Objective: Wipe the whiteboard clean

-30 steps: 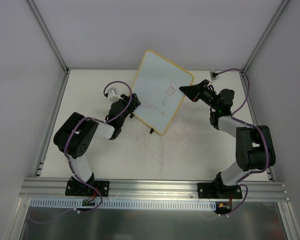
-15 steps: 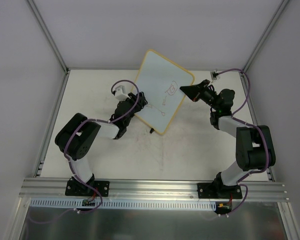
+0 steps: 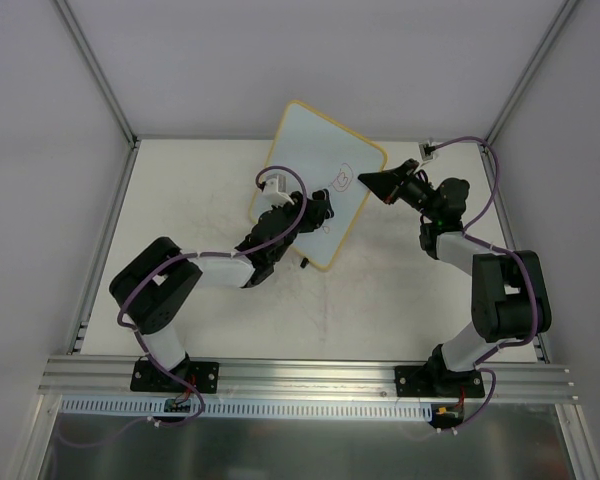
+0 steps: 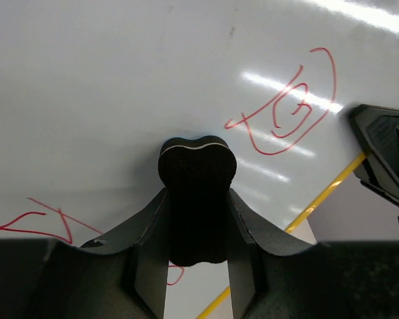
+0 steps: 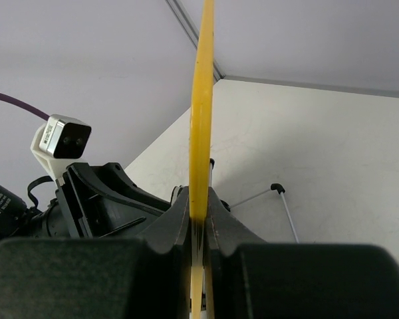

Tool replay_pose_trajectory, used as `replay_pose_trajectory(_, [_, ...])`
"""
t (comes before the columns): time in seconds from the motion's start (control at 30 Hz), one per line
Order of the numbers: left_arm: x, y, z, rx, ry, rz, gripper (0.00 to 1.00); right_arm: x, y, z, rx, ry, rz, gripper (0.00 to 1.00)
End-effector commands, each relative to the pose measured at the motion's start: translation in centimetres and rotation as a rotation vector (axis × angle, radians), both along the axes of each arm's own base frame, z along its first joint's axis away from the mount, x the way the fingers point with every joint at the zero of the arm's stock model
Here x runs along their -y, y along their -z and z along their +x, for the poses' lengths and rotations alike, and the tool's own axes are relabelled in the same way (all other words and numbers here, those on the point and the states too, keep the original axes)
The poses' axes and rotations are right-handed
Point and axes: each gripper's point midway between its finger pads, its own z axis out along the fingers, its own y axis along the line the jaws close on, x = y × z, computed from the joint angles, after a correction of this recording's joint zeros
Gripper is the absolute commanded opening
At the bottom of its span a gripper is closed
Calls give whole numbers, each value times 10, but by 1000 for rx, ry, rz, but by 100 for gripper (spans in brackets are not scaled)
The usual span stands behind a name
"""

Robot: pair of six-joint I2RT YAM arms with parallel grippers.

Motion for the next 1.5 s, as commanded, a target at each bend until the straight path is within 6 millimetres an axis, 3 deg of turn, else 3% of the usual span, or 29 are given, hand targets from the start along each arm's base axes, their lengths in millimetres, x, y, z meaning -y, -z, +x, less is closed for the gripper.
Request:
replay_pose_trajectory(0.0, [9, -35, 1, 72, 15, -35, 0, -10, -7, -11, 102, -80, -40, 0])
replay_pose_trajectory(0.13, [0, -26, 5, 60, -32, -6, 0, -10, -6, -11, 103, -81, -42, 0])
replay_pose_trajectory(0.43, [-46, 39, 31, -73, -150, 6, 0, -10, -9, -12, 108, -80, -39, 0])
replay_pose_trajectory(0.63, [-79, 79, 27, -185, -241, -13, 0, -9, -10, -13, 110, -80, -39, 0])
replay_pose_trajectory(0.83, [-100, 103, 15, -290, -317, 62, 0, -10, -10, -14, 111, -83, -39, 0])
replay_pose_trajectory(1.0, [-127, 110, 5, -304, -424, 72, 0, -10, -10, -13, 107, -81, -36, 0])
replay_pose_trajectory(1.13, [-132, 111, 6, -300, -446, 73, 0, -9, -10, -13, 107, -81, -36, 0])
replay_pose_trajectory(1.27, [-123, 103, 11, -270, -415, 68, 0, -9, -11, -14, 111, -82, -36, 0])
replay_pose_trajectory(1.47, [-99, 70, 29, -192, -337, 49, 0, -10, -11, -14, 111, -83, -37, 0])
